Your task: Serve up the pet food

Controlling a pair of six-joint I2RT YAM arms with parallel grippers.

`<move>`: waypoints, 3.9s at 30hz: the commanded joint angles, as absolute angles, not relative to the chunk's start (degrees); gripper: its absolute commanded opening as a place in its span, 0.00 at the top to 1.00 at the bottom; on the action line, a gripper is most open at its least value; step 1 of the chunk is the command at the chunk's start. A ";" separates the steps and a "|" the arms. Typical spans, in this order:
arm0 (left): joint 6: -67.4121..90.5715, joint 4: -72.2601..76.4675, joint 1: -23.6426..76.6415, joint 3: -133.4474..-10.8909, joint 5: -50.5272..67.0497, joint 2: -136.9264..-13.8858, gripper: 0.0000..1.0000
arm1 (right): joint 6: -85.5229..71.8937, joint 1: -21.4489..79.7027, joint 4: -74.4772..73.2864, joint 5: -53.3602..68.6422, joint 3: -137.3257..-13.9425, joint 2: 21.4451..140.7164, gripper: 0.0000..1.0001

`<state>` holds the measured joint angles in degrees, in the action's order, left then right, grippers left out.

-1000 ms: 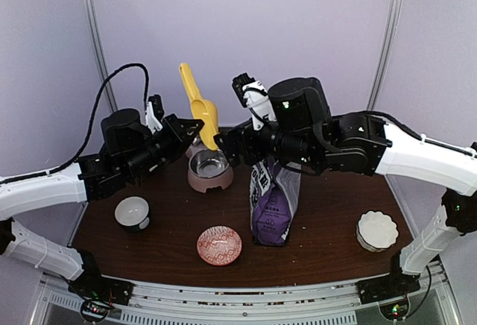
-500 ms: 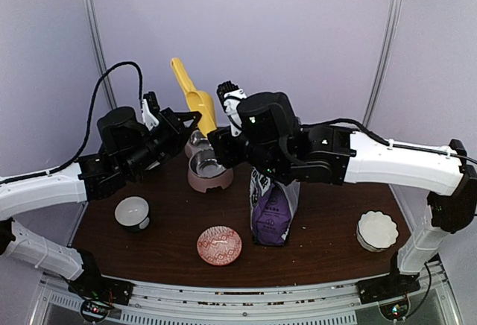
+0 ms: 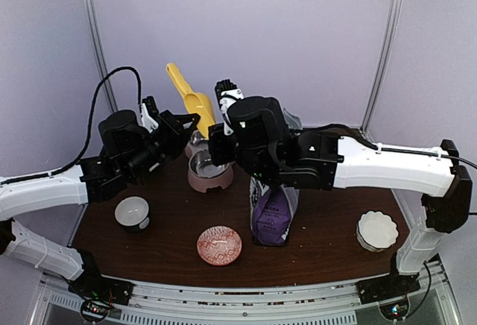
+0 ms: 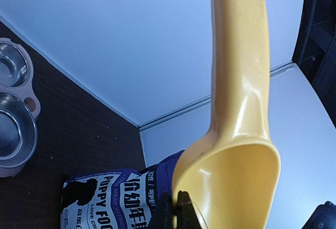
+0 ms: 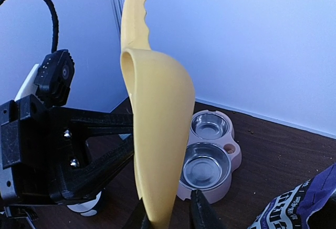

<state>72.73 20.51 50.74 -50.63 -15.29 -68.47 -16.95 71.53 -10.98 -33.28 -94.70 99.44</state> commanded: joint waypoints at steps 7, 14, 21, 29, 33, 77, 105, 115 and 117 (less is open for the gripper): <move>73.52 28.90 51.06 -49.47 -13.66 -68.70 0.87 | -18.47 71.27 -9.58 -38.60 -96.24 99.67 0.95; 68.94 28.86 50.98 -48.94 -10.43 -67.76 0.49 | -17.73 70.32 -9.87 -40.28 -95.31 97.93 1.00; 57.93 17.83 47.81 -49.04 -3.84 -62.50 0.12 | -14.99 65.71 -15.16 -26.51 -93.92 92.08 1.00; 43.35 4.60 36.16 -52.14 24.08 -60.36 0.08 | -13.06 57.46 -29.04 -3.84 -90.43 83.30 1.00; 34.80 -4.88 33.25 -55.86 30.70 -58.81 0.05 | -10.79 55.09 -31.45 6.71 -86.19 78.26 1.00; 27.33 -17.33 32.38 -59.28 53.54 -59.07 0.42 | -10.72 54.45 -34.98 27.34 -84.95 80.82 1.00; 28.18 -17.39 32.33 -59.92 48.19 -57.05 1.00 | -11.25 54.35 -37.31 24.02 -87.61 79.41 0.38; 26.65 -16.29 23.97 -66.78 49.85 -59.74 1.00 | -17.85 52.01 -41.18 3.63 -89.54 72.53 0.15; 24.97 -16.91 20.26 -66.75 50.63 -60.58 0.98 | -20.39 50.58 -43.92 -3.33 -90.53 72.37 0.15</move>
